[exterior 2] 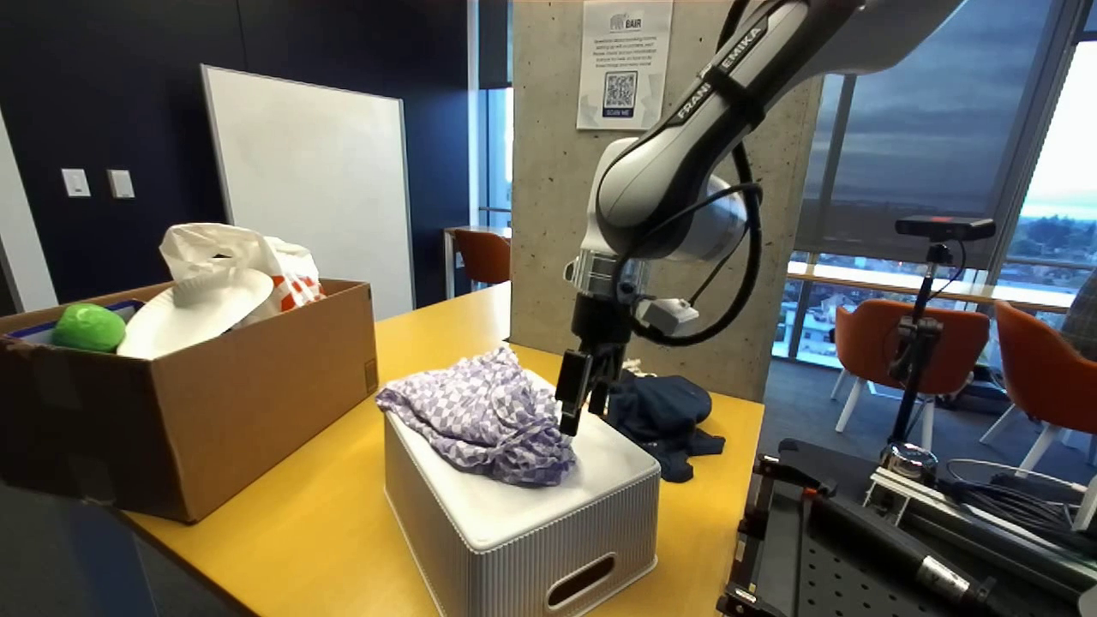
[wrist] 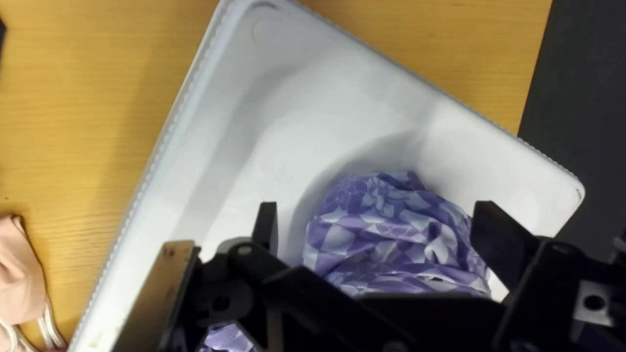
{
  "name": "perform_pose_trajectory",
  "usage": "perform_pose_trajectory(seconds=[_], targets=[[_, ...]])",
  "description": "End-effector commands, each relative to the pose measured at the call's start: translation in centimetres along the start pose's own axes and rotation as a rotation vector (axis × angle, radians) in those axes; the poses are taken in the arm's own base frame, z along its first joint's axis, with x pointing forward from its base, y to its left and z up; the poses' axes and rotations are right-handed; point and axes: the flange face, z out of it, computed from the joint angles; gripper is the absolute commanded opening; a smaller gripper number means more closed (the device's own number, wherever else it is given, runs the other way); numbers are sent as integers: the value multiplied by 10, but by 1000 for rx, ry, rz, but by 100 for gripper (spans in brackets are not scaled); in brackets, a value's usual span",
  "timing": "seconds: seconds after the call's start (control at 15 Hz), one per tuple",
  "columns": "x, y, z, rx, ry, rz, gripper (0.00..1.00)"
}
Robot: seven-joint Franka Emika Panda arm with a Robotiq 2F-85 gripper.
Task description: Remove the purple clothing from the top of the container then put the dark blue shirt on top of the container.
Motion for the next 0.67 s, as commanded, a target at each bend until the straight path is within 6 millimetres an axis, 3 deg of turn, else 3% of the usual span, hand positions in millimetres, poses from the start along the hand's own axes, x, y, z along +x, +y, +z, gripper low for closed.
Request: perform_pose_trajectory(seconds=[0.0,0.13,0.2,0.27,0.6], targets=[[30,3,26,-40,90,-57,100],[41,4,38,-58,135,-73,100],[44,4,44,-62,153,-84,75],[46,2,47,-64,160,-94,72],[39,-21,51,-57,182,-147,34]])
